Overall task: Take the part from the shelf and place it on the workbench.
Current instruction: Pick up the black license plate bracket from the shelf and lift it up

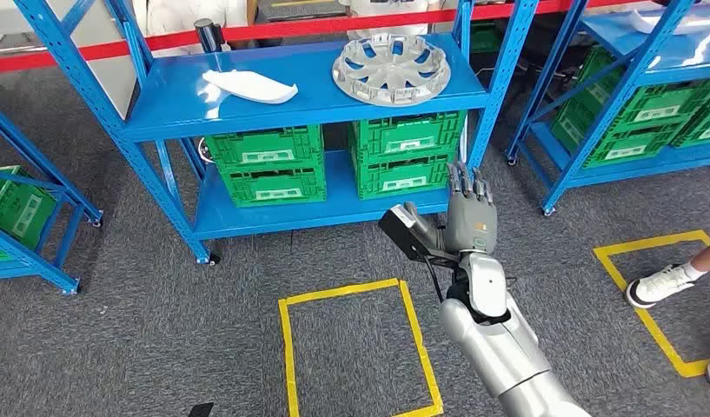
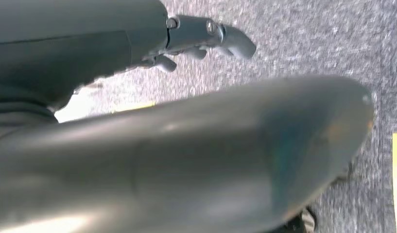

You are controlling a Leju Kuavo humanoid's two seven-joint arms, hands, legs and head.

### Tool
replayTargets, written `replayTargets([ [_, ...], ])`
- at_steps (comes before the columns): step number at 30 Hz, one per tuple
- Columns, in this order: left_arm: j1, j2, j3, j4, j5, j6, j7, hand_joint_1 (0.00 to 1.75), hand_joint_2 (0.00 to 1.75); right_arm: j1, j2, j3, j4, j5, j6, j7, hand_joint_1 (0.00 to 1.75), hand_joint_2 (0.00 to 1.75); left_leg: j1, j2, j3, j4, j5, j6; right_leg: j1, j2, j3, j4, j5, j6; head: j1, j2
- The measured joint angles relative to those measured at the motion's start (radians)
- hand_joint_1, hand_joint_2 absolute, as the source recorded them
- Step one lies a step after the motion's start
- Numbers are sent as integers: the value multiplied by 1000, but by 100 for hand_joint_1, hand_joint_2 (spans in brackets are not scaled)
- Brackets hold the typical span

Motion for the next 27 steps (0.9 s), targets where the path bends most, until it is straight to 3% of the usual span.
replayTargets([
  [2, 1, -2, 0, 0, 1, 0, 0, 0, 0, -2, 0, 2, -3, 0, 5, 0, 0, 0, 4, -2, 18, -6, -1, 12, 0, -2, -8, 29, -2, 6, 1, 0],
  [4, 3, -4, 1, 1, 4, 0, -1, 0, 0, -7, -1, 9, -7, 0, 17, 5, 0, 0, 8, -6, 54, -12, -22, 27, 1, -4, -125, 178, -47, 18, 4, 0],
  [6, 4, -6, 1, 1, 6, 0, -3, 0, 0, -10, -3, 15, -7, -1, 24, 9, 0, 0, 8, -10, 88, -12, -53, 28, 2, -4, -224, 240, -54, 21, 9, 0],
  [8, 4, -6, 1, 1, 6, 0, -4, 0, 0, -10, -6, 16, -7, -1, 24, 9, 0, 0, 6, -12, 119, -10, -79, 22, 3, -6, -198, 113, 49, 14, 12, 0],
  [10, 2, -6, 1, 1, 6, 0, -4, 0, 0, -10, -9, 18, -7, -1, 25, 9, 0, 0, 2, -12, 139, -13, -106, 12, 7, -7, -175, 35, 118, 4, 17, 0],
  [12, 1, -6, 1, 1, 7, 0, -4, 0, 0, -12, -10, 20, -7, -2, 25, 9, 0, 0, 0, -14, 153, -7, -110, -2, 6, -4, -158, 25, 115, -7, 19, 0],
  [14, 0, -5, 1, 0, 7, 1, -5, 0, 0, -15, -9, 21, -8, -2, 23, 10, 0, 0, 0, -12, 144, 41, -96, -14, 1, -2, -131, 19, 105, -22, 15, 0],
  [16, -2, -4, 1, 0, 7, 1, -5, 0, 0, -16, -9, 21, -9, -3, 21, 10, 0, 0, 4, -8, 81, 139, -103, -24, 0, -2, -104, 16, 86, -33, 10, 0],
  [18, -2, -6, 1, 0, 8, 1, -4, 0, 0, -14, -9, 21, -9, -4, 21, 10, 0, 0, 7, -7, -7, 239, -155, -31, 0, -1, -82, 15, 64, -37, 7, 0],
  [20, 1, -6, 1, 1, 9, 1, -4, 0, 0, -11, -10, 21, -9, -5, 23, 10, 0, 0, 9, -6, -66, 260, -197, -32, 0, 2, -55, 15, 39, -36, 4, 0],
  [21, 2, -6, 1, 1, 9, 2, -3, 0, 0, -11, -10, 21, -9, -7, 25, 9, 0, 0, 10, -6, -77, 232, -190, -30, 0, 3, -38, 15, 25, -35, 3, 0],
  [22, 3, -6, 1, 1, 9, 2, -2, 0, 0, -12, -10, 21, -9, -9, 27, 8, 0, 0, 10, -5, -76, 182, -154, -28, 0, 4, -19, 15, 11, -33, 1, 0],
  [24, 5, -6, 1, 3, 10, 2, -1, 0, 0, -14, -10, 21, -8, -13, 32, 4, 0, 0, 8, -1, -65, 69, -25, -20, 1, 4, 10, 14, -17, -25, 2, 0],
  [25, 6, -6, 1, 4, 11, 2, 0, 0, 0, -15, -10, 21, -7, -14, 35, 2, 0, 0, 5, 0, -58, 34, 23, -15, 2, 5, 23, 11, -30, -18, 5, 0],
  [26, 6, -6, 1, 4, 12, 2, 0, 0, 0, -17, -10, 21, -7, -15, 36, 1, 0, 0, 2, 1, -51, 15, 49, -8, 2, 6, 33, 9, -37, -11, 8, 0],
  [27, 4, -6, 1, 4, 12, 2, 1, 0, 0, -21, -10, 22, -7, -16, 37, 0, 0, 0, 0, 1, -41, 11, 44, -2, 2, 8, 42, 13, -36, -3, 11, 0],
])
